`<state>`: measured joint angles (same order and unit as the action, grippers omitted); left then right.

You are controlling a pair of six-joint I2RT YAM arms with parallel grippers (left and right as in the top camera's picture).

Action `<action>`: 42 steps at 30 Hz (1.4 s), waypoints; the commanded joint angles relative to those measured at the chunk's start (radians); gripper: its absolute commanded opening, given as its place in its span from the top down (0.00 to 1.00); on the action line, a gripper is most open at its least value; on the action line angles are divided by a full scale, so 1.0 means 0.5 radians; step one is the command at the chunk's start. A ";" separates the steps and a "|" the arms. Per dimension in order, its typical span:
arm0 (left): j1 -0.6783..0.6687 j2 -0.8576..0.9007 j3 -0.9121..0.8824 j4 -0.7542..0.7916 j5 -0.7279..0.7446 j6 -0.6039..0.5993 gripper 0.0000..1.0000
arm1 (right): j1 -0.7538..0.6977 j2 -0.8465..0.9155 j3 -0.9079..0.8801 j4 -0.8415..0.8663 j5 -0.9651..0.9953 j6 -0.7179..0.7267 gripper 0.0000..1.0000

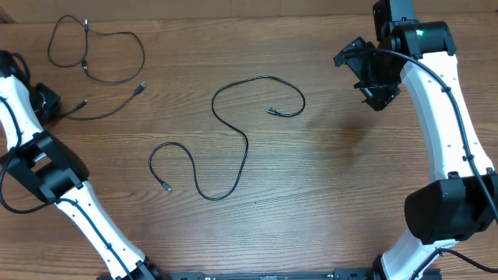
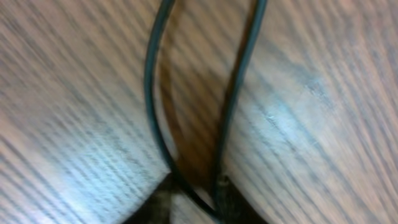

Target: Untangle cables

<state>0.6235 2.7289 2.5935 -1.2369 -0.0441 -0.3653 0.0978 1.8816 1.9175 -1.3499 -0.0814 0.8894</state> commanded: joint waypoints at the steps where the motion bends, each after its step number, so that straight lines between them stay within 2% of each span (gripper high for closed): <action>1: 0.023 0.087 -0.011 -0.039 0.024 -0.018 0.96 | -0.002 -0.018 0.012 0.002 -0.005 -0.016 0.00; 6: 0.023 0.028 -0.008 -0.078 0.024 -0.024 0.96 | -0.002 -0.018 0.012 -0.007 -0.006 -0.016 0.00; 15: 0.022 -0.203 -0.007 -0.211 0.114 -0.323 0.96 | -0.002 -0.018 0.012 -0.021 -0.005 -0.016 0.00; 21: 0.022 -0.208 -0.009 -0.314 0.121 -0.397 0.96 | -0.002 -0.018 0.012 -0.024 -0.007 -0.016 0.00; 22: 0.022 -0.208 -0.009 -0.307 0.135 -0.397 0.95 | -0.002 -0.018 0.012 -0.027 -0.008 -0.016 0.00; 23: 0.022 -0.208 -0.009 -0.309 0.164 -0.385 0.89 | -0.002 -0.018 0.012 -0.031 -0.014 -0.017 0.00; 24: 0.022 -0.208 -0.009 -0.320 0.225 -0.358 0.79 | -0.002 -0.018 0.012 -0.035 -0.019 -0.017 0.00; 25: 0.022 -0.208 -0.009 -0.334 0.347 -0.320 0.80 | -0.002 -0.018 0.012 -0.036 -0.019 -0.017 0.00; 27: 0.022 -0.208 -0.009 -0.348 0.578 -0.301 0.96 | -0.002 -0.018 0.012 -0.034 -0.019 -0.016 0.00; 30: 0.014 -0.208 -0.009 -0.386 0.900 -0.303 0.96 | -0.002 -0.018 0.012 -0.031 -0.019 -0.016 0.00; 31: 0.008 -0.208 -0.009 -0.399 0.917 -0.303 0.96 | -0.002 -0.018 0.012 -0.031 -0.019 -0.017 0.00; 33: -0.012 -0.208 -0.009 -0.406 0.848 -0.301 0.96 | -0.002 -0.018 0.012 -0.032 -0.019 -0.017 0.00; 34: -0.020 -0.208 -0.009 -0.405 0.770 -0.301 0.86 | -0.002 -0.018 0.012 -0.032 -0.019 -0.017 0.00; 35: -0.031 -0.208 -0.009 -0.402 0.649 -0.301 0.69 | -0.002 -0.018 0.012 -0.032 -0.019 -0.017 0.00; 37: -0.047 -0.208 -0.009 -0.398 0.388 -0.302 0.66 | -0.002 -0.018 0.012 -0.035 -0.019 -0.018 0.00; 39: -0.060 -0.207 -0.009 -0.392 0.147 -0.302 0.58 | -0.002 -0.018 0.012 -0.036 -0.019 -0.018 0.00; 42: -0.060 -0.199 -0.015 -0.384 -0.044 -0.303 0.57 | -0.002 -0.018 0.012 -0.034 -0.018 -0.017 0.00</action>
<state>0.5964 2.6667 2.5942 -1.4338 0.1120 -0.5213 0.0978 1.8816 1.9175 -1.3693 -0.0902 0.8890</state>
